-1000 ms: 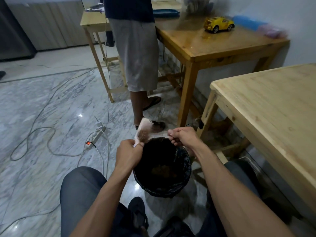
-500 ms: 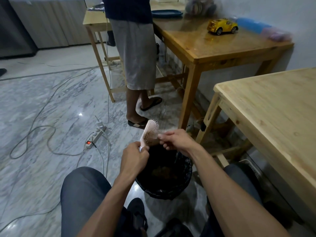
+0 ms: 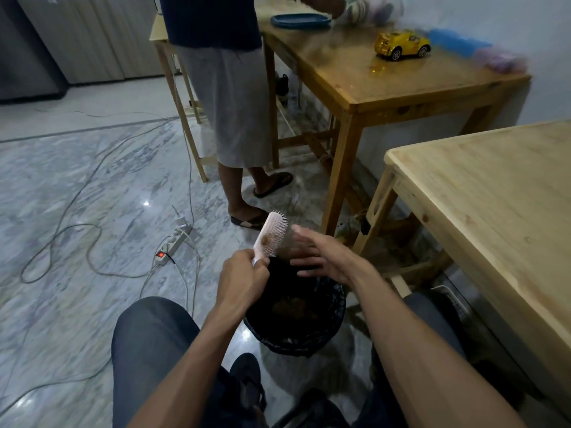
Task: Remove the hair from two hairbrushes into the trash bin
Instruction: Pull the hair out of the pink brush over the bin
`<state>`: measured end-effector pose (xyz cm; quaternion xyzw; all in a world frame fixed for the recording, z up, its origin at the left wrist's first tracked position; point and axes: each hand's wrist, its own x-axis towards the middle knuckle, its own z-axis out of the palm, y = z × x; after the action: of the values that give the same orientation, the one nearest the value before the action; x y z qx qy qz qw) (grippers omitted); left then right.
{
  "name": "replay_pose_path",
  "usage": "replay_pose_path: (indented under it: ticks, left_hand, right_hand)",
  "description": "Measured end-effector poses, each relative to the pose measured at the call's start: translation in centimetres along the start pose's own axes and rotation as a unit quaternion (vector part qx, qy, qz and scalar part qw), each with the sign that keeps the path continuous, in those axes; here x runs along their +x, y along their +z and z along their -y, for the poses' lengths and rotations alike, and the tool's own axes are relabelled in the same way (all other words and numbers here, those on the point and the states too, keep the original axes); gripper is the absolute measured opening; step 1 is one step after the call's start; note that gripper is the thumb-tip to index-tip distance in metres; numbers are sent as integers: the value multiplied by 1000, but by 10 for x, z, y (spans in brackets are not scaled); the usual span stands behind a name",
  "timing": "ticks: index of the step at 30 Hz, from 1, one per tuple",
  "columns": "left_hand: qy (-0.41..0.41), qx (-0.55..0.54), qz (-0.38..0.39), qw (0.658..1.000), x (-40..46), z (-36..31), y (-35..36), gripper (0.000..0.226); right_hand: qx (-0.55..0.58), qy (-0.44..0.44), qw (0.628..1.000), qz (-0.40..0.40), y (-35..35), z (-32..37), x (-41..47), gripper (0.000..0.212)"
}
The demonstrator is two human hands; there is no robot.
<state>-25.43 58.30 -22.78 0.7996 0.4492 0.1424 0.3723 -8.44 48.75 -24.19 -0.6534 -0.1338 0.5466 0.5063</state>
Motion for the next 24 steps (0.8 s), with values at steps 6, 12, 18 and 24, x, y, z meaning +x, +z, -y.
replay_pose_path:
  ticks: [6,12,18,24]
  left_hand:
    - [-17,-12,-1,1000,2,1,-4,18]
    - [-51,-4,-25,998,4,15,-12,23]
    - [-16,15,-12,1000,-1,8,2,18]
    - [32,70,-16,997,-7,-5,8,19]
  right_hand:
    - [-59,-65,996,-35,6,-10,9,25]
    - [-147,-33,980,-128,-29,-15,7,18]
    - [-80,-22,997,-4,-11,1,-4,33]
    - [-115,-75,991,4,12,-2,-2,44]
